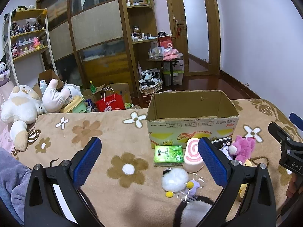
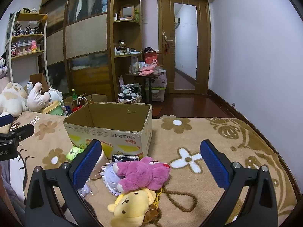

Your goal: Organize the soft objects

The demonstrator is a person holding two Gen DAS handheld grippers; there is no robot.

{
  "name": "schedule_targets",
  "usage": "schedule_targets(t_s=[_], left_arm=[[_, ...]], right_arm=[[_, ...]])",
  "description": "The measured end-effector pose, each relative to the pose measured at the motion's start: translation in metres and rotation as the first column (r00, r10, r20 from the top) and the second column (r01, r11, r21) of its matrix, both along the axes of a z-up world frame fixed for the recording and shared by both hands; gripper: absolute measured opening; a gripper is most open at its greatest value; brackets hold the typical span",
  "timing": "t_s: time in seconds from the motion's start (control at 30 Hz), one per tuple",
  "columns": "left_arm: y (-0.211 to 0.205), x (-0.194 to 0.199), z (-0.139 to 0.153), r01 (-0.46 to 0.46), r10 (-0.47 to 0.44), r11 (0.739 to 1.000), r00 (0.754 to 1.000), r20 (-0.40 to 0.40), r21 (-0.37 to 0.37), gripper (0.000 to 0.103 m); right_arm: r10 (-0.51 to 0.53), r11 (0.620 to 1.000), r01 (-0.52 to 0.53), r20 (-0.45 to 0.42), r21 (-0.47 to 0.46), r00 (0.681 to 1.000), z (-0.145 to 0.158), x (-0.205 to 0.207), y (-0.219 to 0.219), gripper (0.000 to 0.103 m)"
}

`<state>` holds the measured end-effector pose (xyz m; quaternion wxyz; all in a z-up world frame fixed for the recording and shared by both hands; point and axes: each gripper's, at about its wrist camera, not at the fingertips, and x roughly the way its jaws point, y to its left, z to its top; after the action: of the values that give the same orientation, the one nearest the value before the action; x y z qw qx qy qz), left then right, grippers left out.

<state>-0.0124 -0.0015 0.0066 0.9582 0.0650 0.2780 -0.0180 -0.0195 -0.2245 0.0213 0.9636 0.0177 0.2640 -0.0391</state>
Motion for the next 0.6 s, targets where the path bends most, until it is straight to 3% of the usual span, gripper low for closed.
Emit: schedule_targets(t_s=[0.6], left_arm=[[-0.0001,-0.0015,0.0032,-0.004,0.004,1.000,1.000,0.007,0.001,0.101]], right_arm=[[-0.013,1.000,0.013,0.018,-0.005,1.000,0.0012,-0.0090,0.0015,0.103]])
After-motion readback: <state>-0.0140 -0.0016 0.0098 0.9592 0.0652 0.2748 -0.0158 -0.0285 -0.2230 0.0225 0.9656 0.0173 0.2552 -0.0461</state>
